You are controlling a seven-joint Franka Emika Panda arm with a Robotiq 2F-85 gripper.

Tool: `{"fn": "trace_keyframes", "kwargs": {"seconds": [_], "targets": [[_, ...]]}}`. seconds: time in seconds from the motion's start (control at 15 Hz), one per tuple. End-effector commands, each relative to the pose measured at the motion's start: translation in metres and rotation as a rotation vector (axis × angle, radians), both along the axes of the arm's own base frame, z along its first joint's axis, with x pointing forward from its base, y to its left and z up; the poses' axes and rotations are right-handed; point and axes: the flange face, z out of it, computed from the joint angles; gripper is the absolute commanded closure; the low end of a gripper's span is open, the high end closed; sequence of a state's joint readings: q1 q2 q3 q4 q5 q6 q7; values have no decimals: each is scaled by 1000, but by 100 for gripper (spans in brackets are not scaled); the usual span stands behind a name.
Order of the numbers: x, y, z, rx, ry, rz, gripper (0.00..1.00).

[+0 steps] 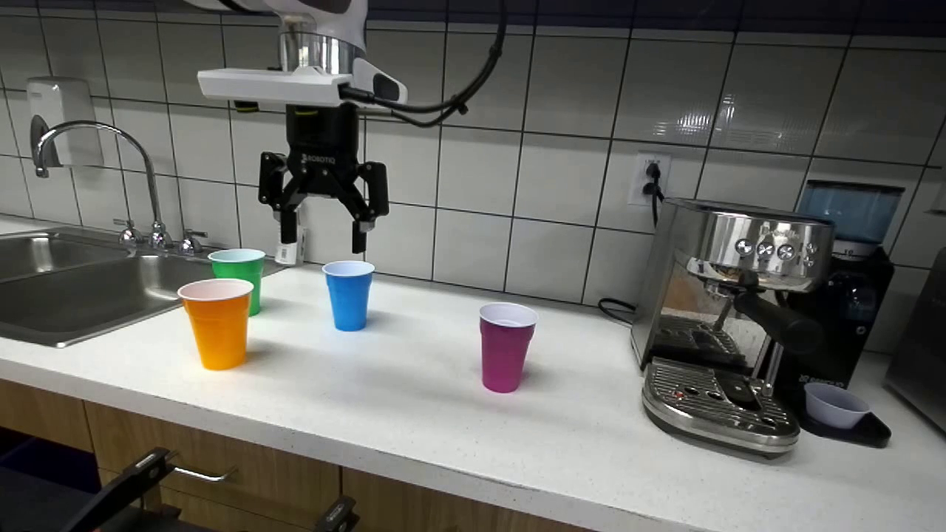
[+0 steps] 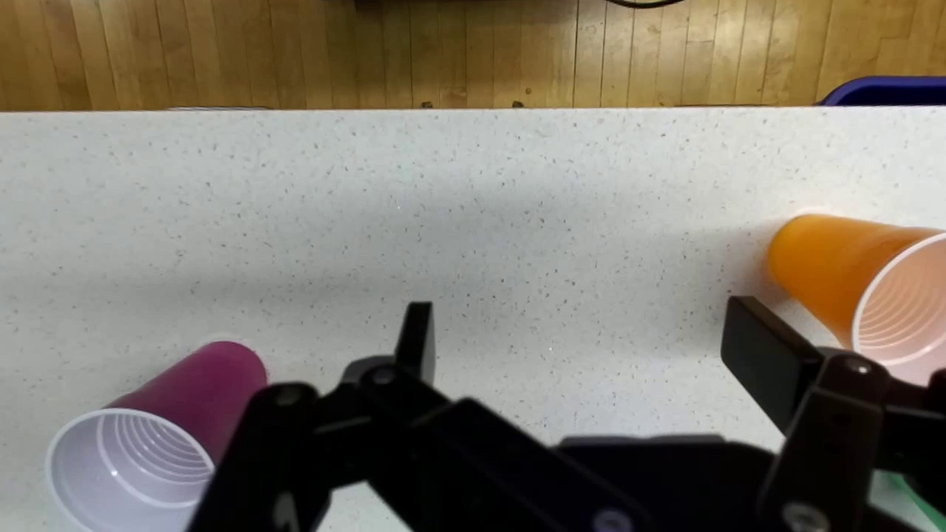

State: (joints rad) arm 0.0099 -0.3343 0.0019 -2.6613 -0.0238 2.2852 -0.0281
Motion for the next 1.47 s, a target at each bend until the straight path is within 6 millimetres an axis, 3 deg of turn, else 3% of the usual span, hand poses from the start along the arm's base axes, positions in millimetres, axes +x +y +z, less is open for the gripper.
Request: {"fn": "trace_keyframes", "kwargs": {"seconds": [0.0, 1.0, 1.4], "targets": [[19, 10, -6, -3, -12, 6, 0], [33, 86, -23, 51, -26, 113, 0], [46, 109, -42, 64, -32, 122, 0]]}}
